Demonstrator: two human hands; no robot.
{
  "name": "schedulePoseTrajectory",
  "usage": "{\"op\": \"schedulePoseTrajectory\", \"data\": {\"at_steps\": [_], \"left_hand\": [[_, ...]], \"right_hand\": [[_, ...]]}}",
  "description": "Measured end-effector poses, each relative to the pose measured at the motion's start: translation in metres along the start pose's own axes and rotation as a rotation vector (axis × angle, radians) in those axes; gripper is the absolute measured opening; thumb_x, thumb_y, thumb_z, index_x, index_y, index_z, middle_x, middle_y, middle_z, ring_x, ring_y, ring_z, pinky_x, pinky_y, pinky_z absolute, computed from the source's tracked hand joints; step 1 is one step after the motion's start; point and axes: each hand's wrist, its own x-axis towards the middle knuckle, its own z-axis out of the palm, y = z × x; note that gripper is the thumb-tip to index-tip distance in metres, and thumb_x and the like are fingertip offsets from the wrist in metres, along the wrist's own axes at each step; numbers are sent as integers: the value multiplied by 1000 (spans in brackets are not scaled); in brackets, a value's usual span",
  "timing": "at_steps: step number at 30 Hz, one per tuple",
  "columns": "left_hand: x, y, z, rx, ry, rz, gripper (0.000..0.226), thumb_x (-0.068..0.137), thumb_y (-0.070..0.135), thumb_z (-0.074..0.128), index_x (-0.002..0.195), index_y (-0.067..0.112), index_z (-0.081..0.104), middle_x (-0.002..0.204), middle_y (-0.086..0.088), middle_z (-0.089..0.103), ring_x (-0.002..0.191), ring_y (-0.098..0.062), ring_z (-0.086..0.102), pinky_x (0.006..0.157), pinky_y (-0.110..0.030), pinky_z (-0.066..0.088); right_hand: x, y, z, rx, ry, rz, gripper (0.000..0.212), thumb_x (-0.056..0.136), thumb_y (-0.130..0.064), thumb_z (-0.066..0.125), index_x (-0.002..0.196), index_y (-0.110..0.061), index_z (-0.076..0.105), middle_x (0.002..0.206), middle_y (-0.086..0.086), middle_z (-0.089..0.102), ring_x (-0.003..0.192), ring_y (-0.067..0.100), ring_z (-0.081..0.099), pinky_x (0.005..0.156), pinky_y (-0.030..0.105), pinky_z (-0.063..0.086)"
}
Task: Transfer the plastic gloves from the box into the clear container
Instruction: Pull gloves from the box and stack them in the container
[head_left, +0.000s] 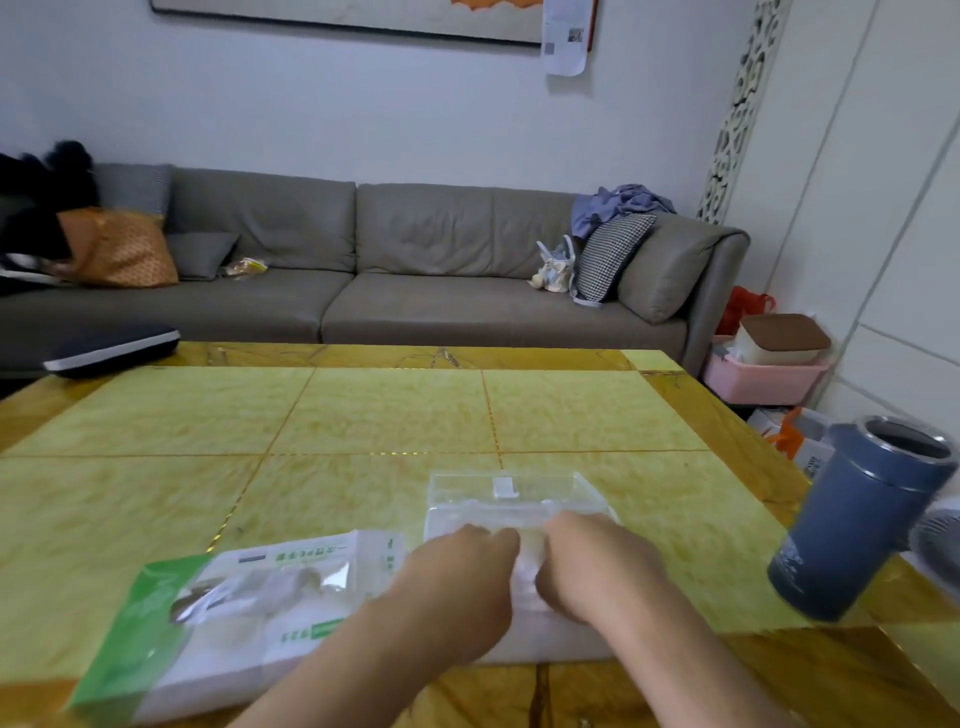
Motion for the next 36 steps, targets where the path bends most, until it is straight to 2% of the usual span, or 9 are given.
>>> {"op": "schedulePoseTrajectory", "data": {"at_steps": [3,5,8,13,17,20,24,27,36], "left_hand": [[-15,-14,-7,-222,231,110,39,99,6,46,125,30,62,120,13,66,109,-7,61,91,-27,54],[-31,-31,-20,-364,357,116,35,98,8,52,118,32,68,112,20,67,106,4,59,88,-9,45],[-60,-76,-33,-399,522,-7,26,95,12,60,108,33,69,98,22,66,94,6,60,81,-9,47],[-101,-155,-35,-127,343,-326,18,95,39,63,113,36,65,112,18,58,103,-4,57,90,-27,51],[-107,-174,-36,-244,357,-399,12,93,37,68,82,35,71,79,19,68,72,2,63,69,-26,57],[-104,-174,-39,-358,404,-396,13,90,35,74,76,35,74,70,23,70,71,6,64,66,-17,54],[-104,-172,-42,-551,493,-386,14,85,33,79,72,32,75,70,21,71,70,5,66,61,-15,50],[-106,-168,-50,-753,573,-387,16,89,33,76,75,24,75,72,8,74,67,-10,68,69,-34,56],[-114,-148,-70,-1369,743,-285,30,103,24,56,93,2,74,90,-16,76,81,-29,73,76,-41,61]], "right_hand": [[-11,-4,-5,-7,161,3,16,92,-17,50,97,-20,65,84,-4,58,80,23,63,66,32,47],[-18,-12,-7,-17,224,4,15,90,-15,49,89,-21,62,79,-4,53,72,23,56,62,32,43],[-27,-30,-10,-13,313,-24,15,89,-13,46,88,-23,58,85,-3,60,78,27,58,64,33,41],[-35,-74,3,149,511,-350,34,97,-7,47,122,-26,62,112,-10,64,105,14,58,90,28,51],[-41,-122,30,326,355,-714,36,103,-18,48,137,-29,53,127,-17,53,120,5,47,103,24,46],[-38,-142,53,275,266,-782,38,102,-25,53,140,-28,53,136,-15,48,132,8,37,106,25,41],[-34,-148,67,230,283,-761,24,102,-30,54,124,-29,62,129,-15,47,128,10,37,97,21,39],[-37,-149,63,245,279,-730,18,101,-34,57,118,-30,52,124,-16,45,121,9,40,95,22,40],[-48,-148,48,425,205,-580,25,101,-36,58,107,-37,33,112,-21,42,98,6,48,84,24,42]]}}
